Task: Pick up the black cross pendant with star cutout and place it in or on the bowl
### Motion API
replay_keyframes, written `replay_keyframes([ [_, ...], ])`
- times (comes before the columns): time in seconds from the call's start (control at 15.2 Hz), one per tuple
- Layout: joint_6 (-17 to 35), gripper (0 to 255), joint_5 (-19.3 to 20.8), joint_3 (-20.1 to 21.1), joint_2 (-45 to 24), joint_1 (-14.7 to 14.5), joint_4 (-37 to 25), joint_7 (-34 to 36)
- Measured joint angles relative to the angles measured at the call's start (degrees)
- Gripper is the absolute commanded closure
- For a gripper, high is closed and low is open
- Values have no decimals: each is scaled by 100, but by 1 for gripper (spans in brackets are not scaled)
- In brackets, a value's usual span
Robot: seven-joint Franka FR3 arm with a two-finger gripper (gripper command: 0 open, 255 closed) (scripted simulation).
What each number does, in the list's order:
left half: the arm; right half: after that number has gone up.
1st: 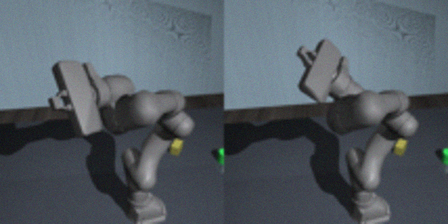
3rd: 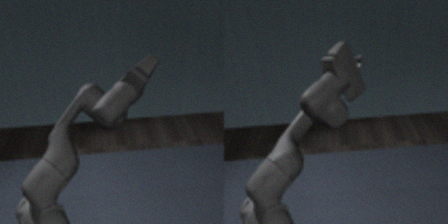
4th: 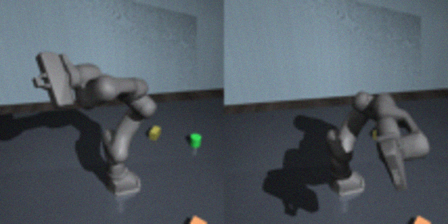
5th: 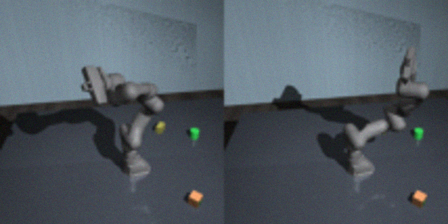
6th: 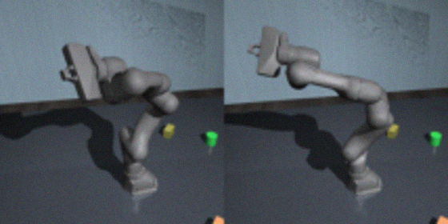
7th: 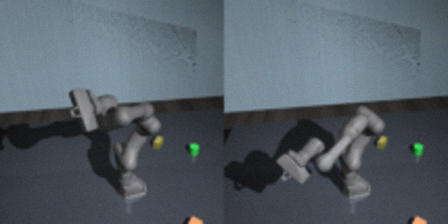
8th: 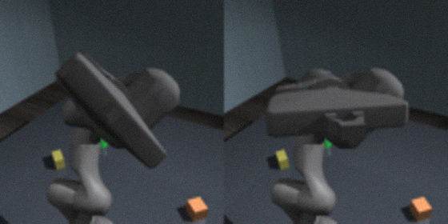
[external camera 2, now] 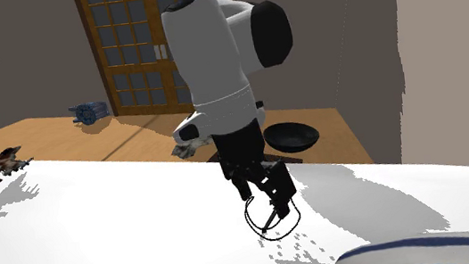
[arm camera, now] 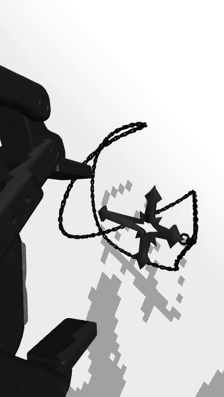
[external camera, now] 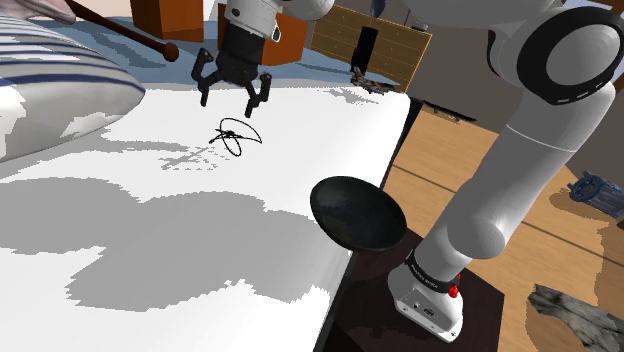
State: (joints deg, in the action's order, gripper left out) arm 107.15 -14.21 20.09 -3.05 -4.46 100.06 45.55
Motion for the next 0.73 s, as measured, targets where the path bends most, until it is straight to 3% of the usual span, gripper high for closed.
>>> replay_keyframes([
  [0.07,1,0,0,0,0,0,0,0],
  [0.13,1,255,0,0,0,0,0,0],
  [0.73,1,255,0,0,0,0,0,0],
])
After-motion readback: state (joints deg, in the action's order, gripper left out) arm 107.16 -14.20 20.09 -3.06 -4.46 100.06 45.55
